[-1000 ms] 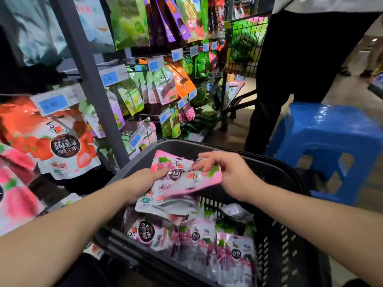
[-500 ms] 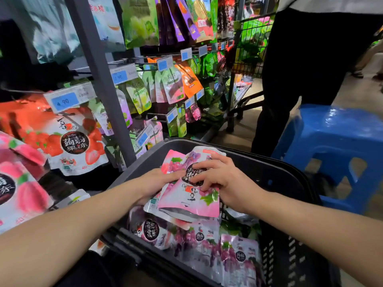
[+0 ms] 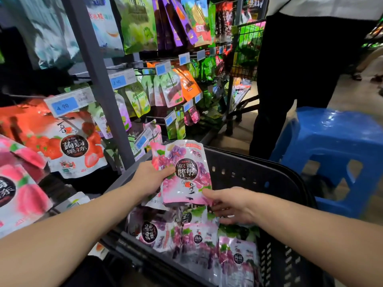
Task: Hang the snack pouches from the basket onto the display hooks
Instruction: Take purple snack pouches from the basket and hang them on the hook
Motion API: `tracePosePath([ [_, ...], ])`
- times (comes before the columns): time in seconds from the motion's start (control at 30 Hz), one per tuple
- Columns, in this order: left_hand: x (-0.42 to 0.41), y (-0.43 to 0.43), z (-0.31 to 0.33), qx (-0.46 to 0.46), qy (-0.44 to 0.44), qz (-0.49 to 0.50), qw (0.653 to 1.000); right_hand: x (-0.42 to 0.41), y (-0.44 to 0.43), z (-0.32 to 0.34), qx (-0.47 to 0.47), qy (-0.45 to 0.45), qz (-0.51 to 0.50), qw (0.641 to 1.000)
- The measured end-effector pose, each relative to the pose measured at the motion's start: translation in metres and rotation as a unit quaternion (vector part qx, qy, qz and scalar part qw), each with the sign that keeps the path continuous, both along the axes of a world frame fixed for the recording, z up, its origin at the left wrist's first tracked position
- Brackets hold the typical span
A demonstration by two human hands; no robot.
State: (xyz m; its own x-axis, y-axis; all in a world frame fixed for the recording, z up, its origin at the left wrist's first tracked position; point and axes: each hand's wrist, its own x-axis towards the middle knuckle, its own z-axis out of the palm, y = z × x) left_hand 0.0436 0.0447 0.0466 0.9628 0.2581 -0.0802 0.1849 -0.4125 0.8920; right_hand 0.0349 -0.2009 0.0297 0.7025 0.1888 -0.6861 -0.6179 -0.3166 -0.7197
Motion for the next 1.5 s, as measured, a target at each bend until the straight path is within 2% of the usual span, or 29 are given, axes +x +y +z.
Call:
tracePosePath([
  [0.13, -0.009, -0.007, 0.017, -0.017, -0.027, 0.02, 0.999, 0.0, 0.007, 0.002, 0.083, -0.064, -0.073, 0.992],
  [0.27, -0.025, 0.006, 0.023, -0.005, -0.035, 0.048, 0.998, 0.012, 0.018, 0.038, 0.181, -0.195, -0.156, 0.951],
  [0.33, -0.039, 0.014, 0.03, -0.007, -0.051, 0.075, 0.996, 0.024, 0.022, 0.057, 0.172, -0.265, -0.167, 0.934],
  [0.43, -0.061, 0.027, 0.045, 0.005, -0.08, 0.11, 0.991, 0.035, 0.029, 0.089, 0.06, -0.399, -0.135, 0.905],
  [0.53, -0.083, 0.044, 0.058, 0.017, -0.121, 0.153, 0.981, 0.03, 0.037, 0.129, 0.006, -0.506, -0.041, 0.862],
  [0.67, -0.118, 0.055, 0.083, 0.032, -0.145, 0.191, 0.97, 0.016, 0.055, 0.177, -0.045, -0.603, 0.176, 0.776],
  [0.73, -0.136, 0.059, 0.092, 0.048, -0.154, 0.193, 0.968, 0.003, 0.071, 0.2, -0.093, -0.624, 0.301, 0.715],
  [0.8, -0.151, 0.062, 0.095, 0.07, -0.166, 0.191, 0.965, -0.018, 0.09, 0.216, -0.141, -0.631, 0.386, 0.658],
  [1.0, -0.204, 0.067, 0.104, 0.108, -0.175, 0.112, 0.972, -0.079, 0.138, 0.227, -0.195, -0.65, 0.466, 0.568],
  [1.07, -0.222, 0.072, 0.107, 0.095, -0.168, 0.093, 0.977, -0.095, 0.146, 0.23, -0.208, -0.656, 0.458, 0.563],
  [1.17, -0.246, 0.07, 0.117, 0.062, -0.161, 0.096, 0.98, -0.114, 0.154, 0.231, -0.187, -0.679, 0.413, 0.577],
  [1.3, -0.273, 0.062, 0.131, 0.001, -0.195, 0.112, 0.974, -0.14, 0.165, 0.236, -0.181, -0.702, 0.345, 0.597],
  [1.5, -0.313, 0.052, 0.145, -0.063, -0.21, 0.133, 0.967, -0.173, 0.188, 0.25, -0.172, -0.702, 0.35, 0.596],
])
